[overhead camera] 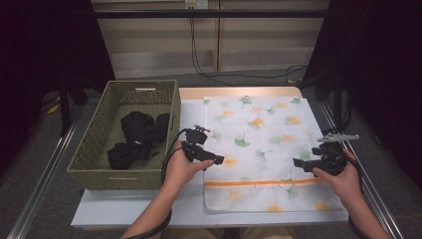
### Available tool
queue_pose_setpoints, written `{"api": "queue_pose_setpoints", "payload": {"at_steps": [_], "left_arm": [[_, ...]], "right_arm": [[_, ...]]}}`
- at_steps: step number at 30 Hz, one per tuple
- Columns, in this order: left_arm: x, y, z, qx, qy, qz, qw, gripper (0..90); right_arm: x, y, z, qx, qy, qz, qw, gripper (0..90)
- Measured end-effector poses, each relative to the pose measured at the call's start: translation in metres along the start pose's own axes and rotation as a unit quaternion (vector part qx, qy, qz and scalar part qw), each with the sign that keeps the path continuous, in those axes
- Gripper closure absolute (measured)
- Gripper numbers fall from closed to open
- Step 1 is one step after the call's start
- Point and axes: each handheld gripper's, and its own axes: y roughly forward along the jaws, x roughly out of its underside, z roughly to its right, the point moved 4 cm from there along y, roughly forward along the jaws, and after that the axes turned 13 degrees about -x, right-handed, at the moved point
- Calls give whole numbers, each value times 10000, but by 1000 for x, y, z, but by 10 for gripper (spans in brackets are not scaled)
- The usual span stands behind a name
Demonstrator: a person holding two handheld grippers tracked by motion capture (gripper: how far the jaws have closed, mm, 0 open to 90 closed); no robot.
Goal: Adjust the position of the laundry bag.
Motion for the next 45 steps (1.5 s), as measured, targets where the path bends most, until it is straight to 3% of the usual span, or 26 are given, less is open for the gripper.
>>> {"api": "queue_pose_setpoints", "payload": {"at_steps": [6,7,8,13,15,18,19,20,22,23,24,29,34,36,38,39,42,45], "left_arm": [[1,0,-1,10,-57,-20,10000,70],[0,2,2,-86,-304,112,9994,70],[0,0,-1,-74,-101,34,9999,70],[-3,0,-1,-82,-150,78,9998,70],[-4,0,-4,-110,-287,121,9995,71],[-5,4,-6,-116,-270,41,9996,73],[-8,7,-9,-330,-231,44,9992,77],[-8,7,-9,-330,-231,44,9992,81],[-11,13,-15,-283,-495,75,9983,90],[-12,15,-18,-316,-432,13,9986,92],[-13,17,-19,-327,-533,25,9980,100],[-17,23,-25,-411,-627,111,9971,160],[-20,30,-26,-558,-485,140,9972,267],[-21,33,-27,-490,-674,141,9964,314],[-21,37,-29,-479,-706,87,9963,357],[-21,40,-29,-461,-854,110,9952,369],[-20,42,-31,-404,-890,8,9952,430],[-19,44,-32,-508,-913,46,9945,488]], "right_arm": [[1,1,-2,1,25,-34,10000,79],[1,1,-3,-6,48,-41,10000,79],[2,1,-2,-37,33,-33,10000,79],[2,-3,0,-8,73,33,10000,79],[2,-3,-1,-30,52,12,10000,79],[1,-2,-2,-31,38,23,10000,79],[1,-2,-3,-36,46,9,10000,79],[0,-2,-3,-31,26,11,10000,79],[-1,-1,-5,-74,8,19,10000,79],[-1,0,-5,-65,-37,28,10000,79],[-1,0,-6,-68,-18,-2,10000,79],[-2,1,-6,-112,-96,-4,9999,78],[-1,1,-6,-93,-71,-10,9999,78],[-1,1,-6,-98,-61,-22,9999,78],[-1,1,-6,-103,-73,-14,9999,78],[-1,2,-6,-104,-77,-4,9999,78],[-2,2,-6,-99,-94,-25,9999,78],[-2,3,-6,-125,-96,-5,9999,78]]}}
